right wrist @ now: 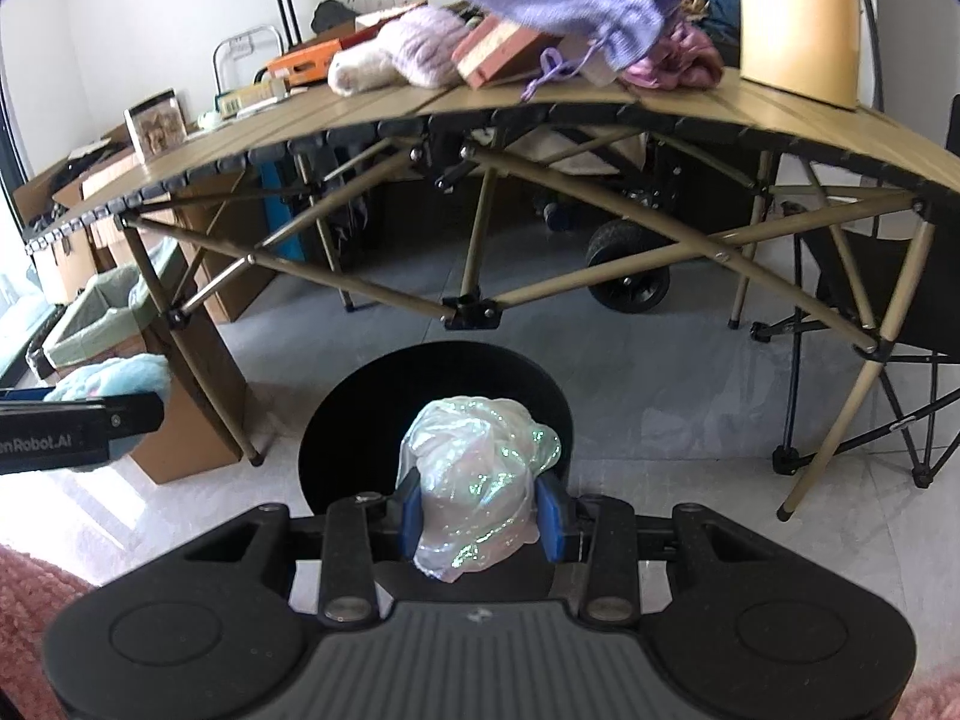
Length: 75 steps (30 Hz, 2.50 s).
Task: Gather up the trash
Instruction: 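Carry the blue plush and plastic bag with both tools over the black bin, then open the right tool to drop the plastic bag into the bin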
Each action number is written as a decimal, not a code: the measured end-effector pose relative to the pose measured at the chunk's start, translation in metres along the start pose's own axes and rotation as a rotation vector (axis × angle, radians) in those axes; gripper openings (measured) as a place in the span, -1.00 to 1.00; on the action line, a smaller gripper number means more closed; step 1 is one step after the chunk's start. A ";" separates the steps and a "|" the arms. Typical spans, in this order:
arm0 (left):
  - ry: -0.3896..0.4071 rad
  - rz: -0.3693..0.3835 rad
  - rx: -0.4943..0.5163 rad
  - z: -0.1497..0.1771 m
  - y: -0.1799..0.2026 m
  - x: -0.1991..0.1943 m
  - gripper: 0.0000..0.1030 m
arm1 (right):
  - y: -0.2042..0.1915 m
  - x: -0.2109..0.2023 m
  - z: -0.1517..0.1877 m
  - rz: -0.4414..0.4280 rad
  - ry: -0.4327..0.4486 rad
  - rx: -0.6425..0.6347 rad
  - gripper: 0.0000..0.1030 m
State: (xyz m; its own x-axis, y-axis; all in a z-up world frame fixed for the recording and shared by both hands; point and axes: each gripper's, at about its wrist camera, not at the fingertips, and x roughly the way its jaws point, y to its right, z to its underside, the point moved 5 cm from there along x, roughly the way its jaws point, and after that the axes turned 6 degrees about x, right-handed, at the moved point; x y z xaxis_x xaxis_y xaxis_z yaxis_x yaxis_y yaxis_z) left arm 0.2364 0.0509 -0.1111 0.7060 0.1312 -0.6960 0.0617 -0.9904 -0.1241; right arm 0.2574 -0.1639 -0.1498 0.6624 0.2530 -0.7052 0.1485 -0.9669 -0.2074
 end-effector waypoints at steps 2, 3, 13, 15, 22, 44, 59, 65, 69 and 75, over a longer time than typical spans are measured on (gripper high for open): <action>-0.012 -0.001 -0.008 -0.001 -0.004 0.006 0.64 | -0.003 0.009 -0.003 -0.001 -0.016 -0.004 -0.29; -0.019 -0.002 -0.013 -0.001 -0.005 0.009 0.64 | -0.005 0.014 -0.004 -0.003 -0.025 -0.006 -0.29; -0.062 -0.007 -0.034 -0.007 -0.018 0.036 0.64 | -0.024 0.062 -0.018 -0.009 -0.093 -0.019 -0.29; -0.067 -0.009 -0.037 -0.009 -0.019 0.041 0.64 | -0.027 0.071 -0.020 -0.009 -0.107 -0.019 -0.29; -0.102 -0.016 -0.050 -0.014 -0.025 0.058 0.64 | -0.035 0.098 -0.027 0.002 -0.150 -0.014 -0.29; -0.165 -0.065 -0.087 -0.014 -0.050 0.094 0.64 | -0.048 0.153 -0.029 0.056 -0.259 -0.018 -0.26; -0.160 -0.073 -0.079 -0.013 -0.051 0.092 0.64 | -0.042 0.152 -0.031 0.090 -0.258 -0.023 1.00; -0.158 -0.070 -0.071 -0.015 -0.047 0.092 0.64 | -0.040 0.150 -0.031 0.090 -0.253 -0.016 1.00; -0.151 -0.061 -0.057 -0.017 -0.039 0.091 0.64 | -0.035 0.144 -0.033 0.087 -0.240 -0.013 1.00; -0.144 -0.051 -0.036 -0.021 -0.023 0.089 0.64 | -0.022 0.132 -0.037 0.099 -0.212 0.004 1.00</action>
State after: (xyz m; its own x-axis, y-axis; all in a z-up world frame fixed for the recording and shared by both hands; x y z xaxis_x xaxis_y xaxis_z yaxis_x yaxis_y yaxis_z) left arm 0.3126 0.0842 -0.1551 0.5927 0.1834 -0.7843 0.1220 -0.9829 -0.1377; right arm 0.3686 -0.1105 -0.2132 0.5042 0.1587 -0.8489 0.0878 -0.9873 -0.1324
